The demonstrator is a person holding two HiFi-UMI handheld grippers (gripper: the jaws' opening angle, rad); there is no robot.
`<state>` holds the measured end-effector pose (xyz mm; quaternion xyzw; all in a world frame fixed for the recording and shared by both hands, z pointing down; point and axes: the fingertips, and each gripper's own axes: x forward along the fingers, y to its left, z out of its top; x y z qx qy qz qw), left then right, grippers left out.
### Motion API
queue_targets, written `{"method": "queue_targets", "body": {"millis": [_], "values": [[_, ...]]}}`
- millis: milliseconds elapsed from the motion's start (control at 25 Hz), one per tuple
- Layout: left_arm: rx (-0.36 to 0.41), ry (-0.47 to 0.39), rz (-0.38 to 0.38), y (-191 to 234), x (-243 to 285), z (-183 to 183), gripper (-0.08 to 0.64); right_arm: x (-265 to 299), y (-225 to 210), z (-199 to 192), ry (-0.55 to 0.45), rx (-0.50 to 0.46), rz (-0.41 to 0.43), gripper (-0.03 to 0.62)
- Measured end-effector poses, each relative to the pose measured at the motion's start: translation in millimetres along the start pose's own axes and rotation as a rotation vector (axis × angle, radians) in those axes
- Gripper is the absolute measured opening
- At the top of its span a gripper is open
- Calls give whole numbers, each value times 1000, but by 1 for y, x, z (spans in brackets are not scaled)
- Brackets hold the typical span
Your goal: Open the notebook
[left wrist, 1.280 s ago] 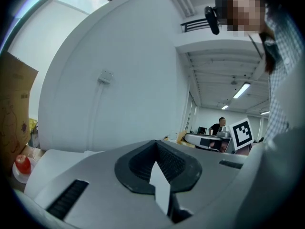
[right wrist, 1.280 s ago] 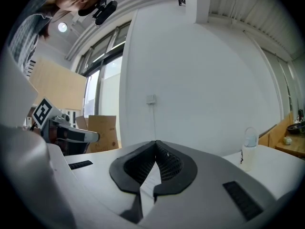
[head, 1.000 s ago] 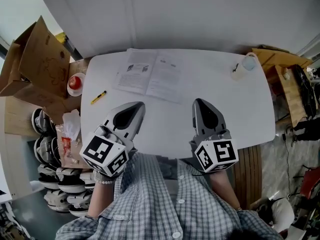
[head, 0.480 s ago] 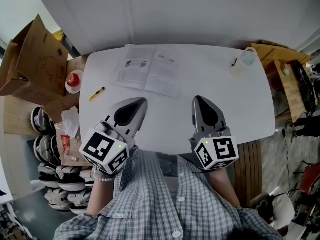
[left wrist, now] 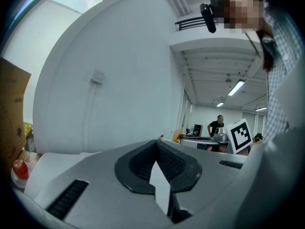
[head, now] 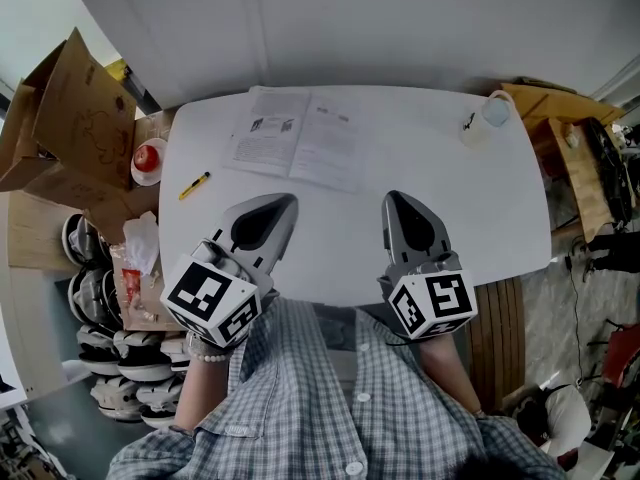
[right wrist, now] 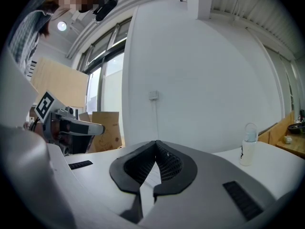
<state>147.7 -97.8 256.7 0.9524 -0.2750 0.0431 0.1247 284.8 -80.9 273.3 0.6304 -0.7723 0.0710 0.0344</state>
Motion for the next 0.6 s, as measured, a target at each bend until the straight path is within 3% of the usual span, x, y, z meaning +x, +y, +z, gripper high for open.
{"method": "queue_targets", "body": {"millis": [600], "values": [[-11, 5, 4, 1, 0, -4, 8, 1, 9, -9, 27, -16, 44, 21]]}}
